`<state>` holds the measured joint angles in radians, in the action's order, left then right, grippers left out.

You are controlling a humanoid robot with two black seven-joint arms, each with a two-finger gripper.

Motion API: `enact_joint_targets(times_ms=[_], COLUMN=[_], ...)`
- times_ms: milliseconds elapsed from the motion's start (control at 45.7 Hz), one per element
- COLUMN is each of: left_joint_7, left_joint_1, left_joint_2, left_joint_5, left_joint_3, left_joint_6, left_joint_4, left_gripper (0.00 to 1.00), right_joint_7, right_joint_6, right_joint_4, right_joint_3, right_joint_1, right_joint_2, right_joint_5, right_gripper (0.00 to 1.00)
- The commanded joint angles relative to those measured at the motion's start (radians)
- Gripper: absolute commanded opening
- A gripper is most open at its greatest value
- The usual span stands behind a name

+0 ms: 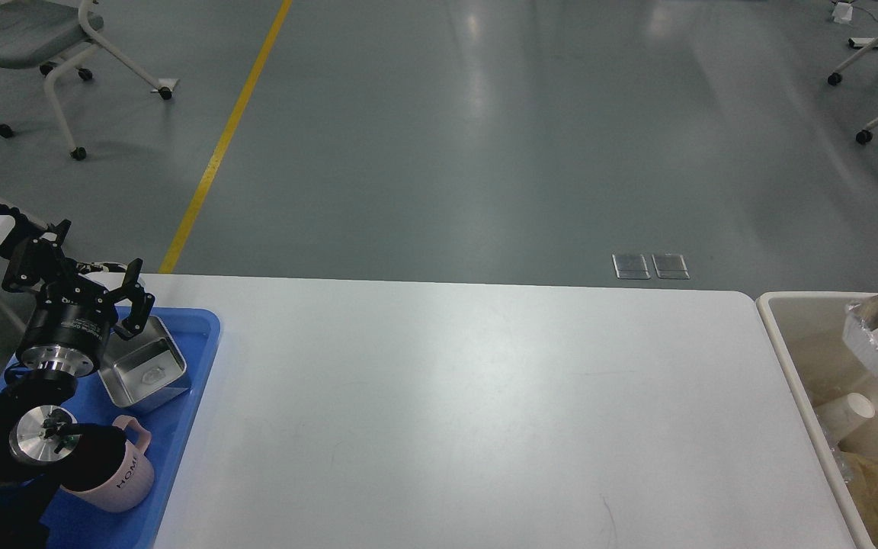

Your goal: Tidy desktop

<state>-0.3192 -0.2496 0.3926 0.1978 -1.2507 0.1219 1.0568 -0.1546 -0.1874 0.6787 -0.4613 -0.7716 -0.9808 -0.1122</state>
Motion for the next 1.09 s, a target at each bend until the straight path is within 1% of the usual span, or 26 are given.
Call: enact_joint_targets(times_ms=[0, 153, 285, 416, 460, 525, 657, 766, 854, 963, 1073], left_joint_7=[0.002, 0.002, 0.003, 0.014, 0.018, 0.014, 0.008, 0.008, 0.008, 0.008, 0.006], left_joint_1=[-0.011, -0.037, -0.059, -0.100, -0.111, -0.112, -0.100, -0.099, -0.099, -0.102, -0.102], left_joint_2=[-0.001, -0.023, -0.031, -0.024, -0.026, -0.028, -0.023, -0.021, -0.015, -0.009, 0.006], left_joint_5=[0.000, 0.002, 0.020, 0.020, 0.020, 0.020, 0.020, 0.022, 0.020, 0.020, 0.018], left_joint_3=[0.007, 0.016, 0.031, 0.037, 0.037, 0.037, 0.037, 0.037, 0.037, 0.037, 0.036], left_joint_6=[-0.021, -0.022, -0.033, -0.074, -0.087, -0.096, -0.094, -0.087, -0.087, -0.093, -0.087], left_joint_4=[-0.001, -0.001, -0.001, -0.017, -0.026, -0.029, -0.029, -0.031, -0.031, -0.031, -0.031], left_gripper=[0.96, 0.96, 0.96, 0.96, 0.96, 0.96, 0.96, 0.96, 0.96, 0.96, 0.96], right_joint_7=[-0.002, -0.002, -0.002, -0.003, -0.011, -0.011, -0.006, 0.000, -0.002, -0.002, -0.003], right_joint_6=[-0.003, 0.012, 0.019, 0.026, 0.039, 0.066, 0.111, 0.114, 0.115, 0.114, 0.108], right_joint_4=[-0.030, -0.060, -0.140, -0.260, -0.277, -0.284, -0.283, -0.274, -0.272, -0.268, -0.245], right_joint_3=[0.001, 0.001, -0.003, -0.002, 0.006, 0.036, 0.148, 0.232, 0.380, 0.538, 0.769], right_joint_1=[0.029, 0.041, 0.043, 0.035, 0.031, 0.023, 0.020, -0.032, -0.141, -0.161, -0.167], right_joint_2=[0.019, 0.027, 0.082, 0.145, 0.163, 0.188, 0.231, 0.277, 0.284, 0.286, 0.326], right_joint_5=[-0.001, 0.000, 0.005, 0.005, 0.002, 0.002, 0.014, -0.007, -0.055, -0.090, -0.087], right_gripper=[1.00, 1.00, 1.00, 1.00, 1.00, 1.00, 1.00, 1.00, 1.00, 1.00, 1.00])
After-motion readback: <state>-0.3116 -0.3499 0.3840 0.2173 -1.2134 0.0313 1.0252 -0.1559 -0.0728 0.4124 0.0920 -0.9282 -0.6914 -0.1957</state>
